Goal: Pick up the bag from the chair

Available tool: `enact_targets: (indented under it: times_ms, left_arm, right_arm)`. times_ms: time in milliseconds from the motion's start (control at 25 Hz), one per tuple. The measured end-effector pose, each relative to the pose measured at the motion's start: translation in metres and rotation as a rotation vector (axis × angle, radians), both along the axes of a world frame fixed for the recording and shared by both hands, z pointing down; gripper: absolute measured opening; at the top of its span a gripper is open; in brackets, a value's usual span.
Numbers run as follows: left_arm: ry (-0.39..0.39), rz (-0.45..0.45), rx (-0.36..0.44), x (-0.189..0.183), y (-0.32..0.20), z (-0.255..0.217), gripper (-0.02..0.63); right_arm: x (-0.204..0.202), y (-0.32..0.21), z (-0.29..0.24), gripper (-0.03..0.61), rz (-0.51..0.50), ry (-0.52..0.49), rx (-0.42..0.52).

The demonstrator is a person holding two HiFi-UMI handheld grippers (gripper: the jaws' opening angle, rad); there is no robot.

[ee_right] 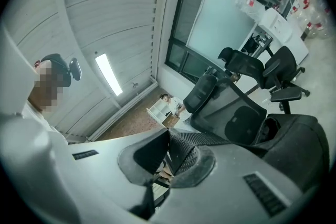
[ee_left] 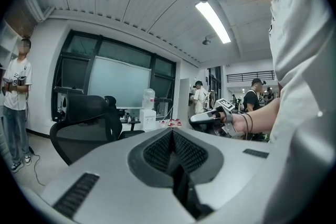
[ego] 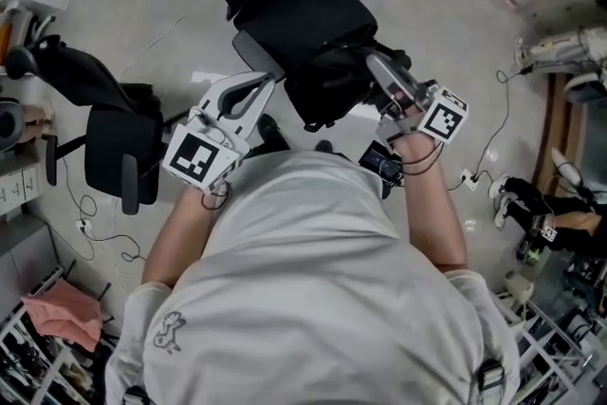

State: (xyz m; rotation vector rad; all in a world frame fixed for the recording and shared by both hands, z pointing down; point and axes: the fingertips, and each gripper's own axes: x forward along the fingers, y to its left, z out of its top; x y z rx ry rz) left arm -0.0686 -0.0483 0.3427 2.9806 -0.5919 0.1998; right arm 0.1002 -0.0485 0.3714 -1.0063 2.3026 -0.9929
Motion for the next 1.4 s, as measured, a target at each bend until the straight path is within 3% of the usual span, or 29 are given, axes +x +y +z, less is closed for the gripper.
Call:
enact_targets:
  times_ms: [200, 680, 960, 1400]
  left_arm:
    - [0.012, -0.039, -0.017, 0.018, 0.038, 0.010, 0.011]
    - [-0.009, -0.168, -0.026, 0.023, 0.127, 0.020, 0.011]
    - [-0.028, -0.183, -0.019, 0.014, 0.158, 0.022, 0.011]
    - [-0.003, -0.146, 0.010, -0.035, 0.217, 0.005, 0.011]
  right_arm:
    - [0.004, 0.037, 0.008, 0.033, -0.058, -0.015, -0.011]
    - [0.008, 0.113, 0.017, 0.032, -0.188, -0.026, -0.023]
    - [0.002, 0.151, 0.028, 0.033, -0.210, -0.044, -0.045]
    - [-0.035, 0.207, 0.020, 0.032, -0.141, -0.023, -0.038]
